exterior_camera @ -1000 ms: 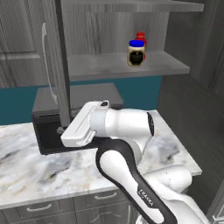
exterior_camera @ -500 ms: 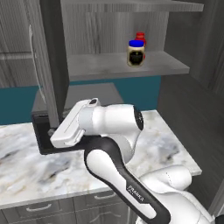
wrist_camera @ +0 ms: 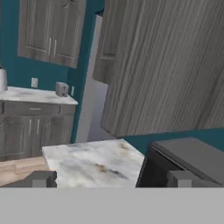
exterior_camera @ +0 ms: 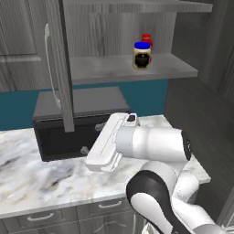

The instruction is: Move the ketchup and mayonnaise from the cabinet to the dining counter.

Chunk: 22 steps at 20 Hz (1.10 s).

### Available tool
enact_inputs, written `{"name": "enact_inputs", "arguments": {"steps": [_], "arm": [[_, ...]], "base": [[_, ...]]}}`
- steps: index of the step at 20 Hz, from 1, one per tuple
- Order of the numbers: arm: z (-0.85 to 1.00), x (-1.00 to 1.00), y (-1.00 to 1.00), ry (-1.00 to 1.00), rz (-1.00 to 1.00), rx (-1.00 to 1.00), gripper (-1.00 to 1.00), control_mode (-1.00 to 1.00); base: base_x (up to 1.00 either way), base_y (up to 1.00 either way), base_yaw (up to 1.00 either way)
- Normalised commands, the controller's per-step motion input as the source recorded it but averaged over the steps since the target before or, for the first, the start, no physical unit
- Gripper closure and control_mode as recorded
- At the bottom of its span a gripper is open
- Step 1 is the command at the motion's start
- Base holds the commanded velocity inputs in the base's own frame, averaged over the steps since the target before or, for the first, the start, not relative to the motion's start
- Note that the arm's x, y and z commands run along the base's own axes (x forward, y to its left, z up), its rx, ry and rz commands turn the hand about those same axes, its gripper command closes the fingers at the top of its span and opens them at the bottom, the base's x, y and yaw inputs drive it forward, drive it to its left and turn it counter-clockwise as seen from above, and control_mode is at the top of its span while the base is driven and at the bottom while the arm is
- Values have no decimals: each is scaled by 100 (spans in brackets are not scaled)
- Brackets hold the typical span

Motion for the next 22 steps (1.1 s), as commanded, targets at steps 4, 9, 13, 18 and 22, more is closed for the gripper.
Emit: {"name": "enact_inputs", "arguments": {"steps": [4, 9, 13, 18, 22], "arm": [[0, -100, -64, -2, -23, -5, -100, -100], [0, -35, -64, 19, -52, -8, -100, -100], [0, 12, -82, 21, -69, -14, -100, -100], [0, 46, -84, 16, -59, -16, -100, -100], [-1, 65, -81, 8, -21, -8, -100, -100]], "base": [[0, 0, 0], [0, 0, 0], [0, 0, 0], [0, 0, 0], [0, 0, 0]]}}
